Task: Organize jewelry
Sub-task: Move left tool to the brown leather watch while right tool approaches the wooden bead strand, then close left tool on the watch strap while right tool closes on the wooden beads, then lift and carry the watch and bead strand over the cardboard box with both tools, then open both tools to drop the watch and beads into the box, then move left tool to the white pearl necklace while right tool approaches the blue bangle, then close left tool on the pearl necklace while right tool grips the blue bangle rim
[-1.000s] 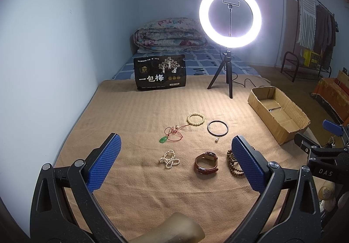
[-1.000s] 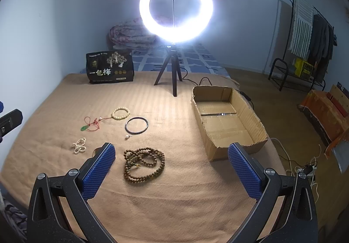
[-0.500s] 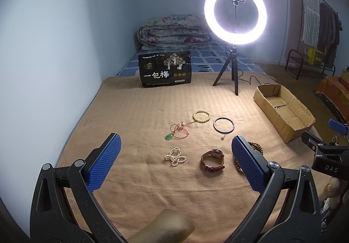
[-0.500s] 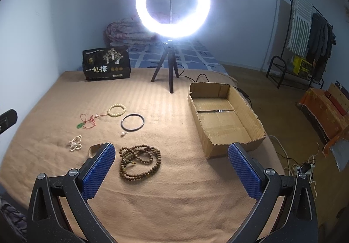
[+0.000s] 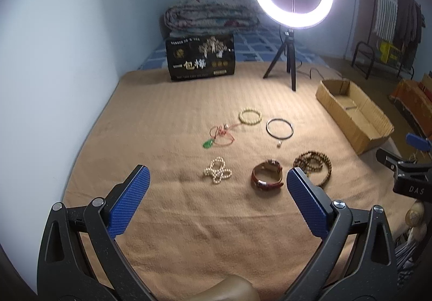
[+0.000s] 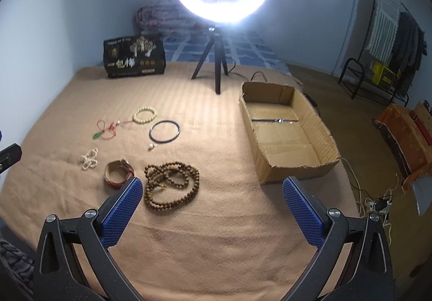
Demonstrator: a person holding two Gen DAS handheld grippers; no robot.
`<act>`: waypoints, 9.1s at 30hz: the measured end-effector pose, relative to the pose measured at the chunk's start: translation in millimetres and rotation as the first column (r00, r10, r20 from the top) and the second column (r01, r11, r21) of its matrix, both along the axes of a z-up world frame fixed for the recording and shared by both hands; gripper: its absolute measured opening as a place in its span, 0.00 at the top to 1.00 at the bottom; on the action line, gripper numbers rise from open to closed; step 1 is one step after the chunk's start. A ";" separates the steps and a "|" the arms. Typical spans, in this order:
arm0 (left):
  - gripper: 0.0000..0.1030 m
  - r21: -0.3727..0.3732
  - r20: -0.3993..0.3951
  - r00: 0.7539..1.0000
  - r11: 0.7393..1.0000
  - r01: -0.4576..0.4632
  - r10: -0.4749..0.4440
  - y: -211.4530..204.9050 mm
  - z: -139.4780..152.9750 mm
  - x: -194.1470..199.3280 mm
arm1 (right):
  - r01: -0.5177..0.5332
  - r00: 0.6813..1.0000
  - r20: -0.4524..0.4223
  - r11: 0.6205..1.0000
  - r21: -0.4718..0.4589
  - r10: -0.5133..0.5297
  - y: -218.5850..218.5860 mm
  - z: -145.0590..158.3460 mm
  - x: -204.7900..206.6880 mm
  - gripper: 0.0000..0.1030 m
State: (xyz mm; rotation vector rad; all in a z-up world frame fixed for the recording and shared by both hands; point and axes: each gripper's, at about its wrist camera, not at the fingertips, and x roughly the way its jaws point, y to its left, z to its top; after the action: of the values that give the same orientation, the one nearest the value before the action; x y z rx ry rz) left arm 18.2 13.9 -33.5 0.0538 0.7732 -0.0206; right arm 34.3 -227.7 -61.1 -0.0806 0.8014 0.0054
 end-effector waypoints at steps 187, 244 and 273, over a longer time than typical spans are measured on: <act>0.56 -0.235 -0.119 0.903 0.895 0.378 -0.413 -257.6 -46.0 159.9 | 0.281 0.958 -0.098 0.954 0.109 -0.271 -191.8 -12.8 121.7 0.48; 0.44 -0.255 -0.386 0.911 0.966 0.048 -0.147 58.6 -118.9 143.1 | -0.122 0.954 -0.247 0.972 0.201 0.171 21.8 -71.2 180.9 0.23; 0.45 -0.205 -0.443 0.880 0.975 0.087 -0.171 40.0 -158.3 151.7 | -0.150 0.903 -0.373 0.970 0.191 0.213 70.1 -129.2 230.8 0.20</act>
State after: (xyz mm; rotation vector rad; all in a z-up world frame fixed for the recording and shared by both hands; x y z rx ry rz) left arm 169.9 53.9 -191.9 -0.0748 1.2399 -0.2385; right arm 265.1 -157.6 -190.3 -0.0031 1.1898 0.2710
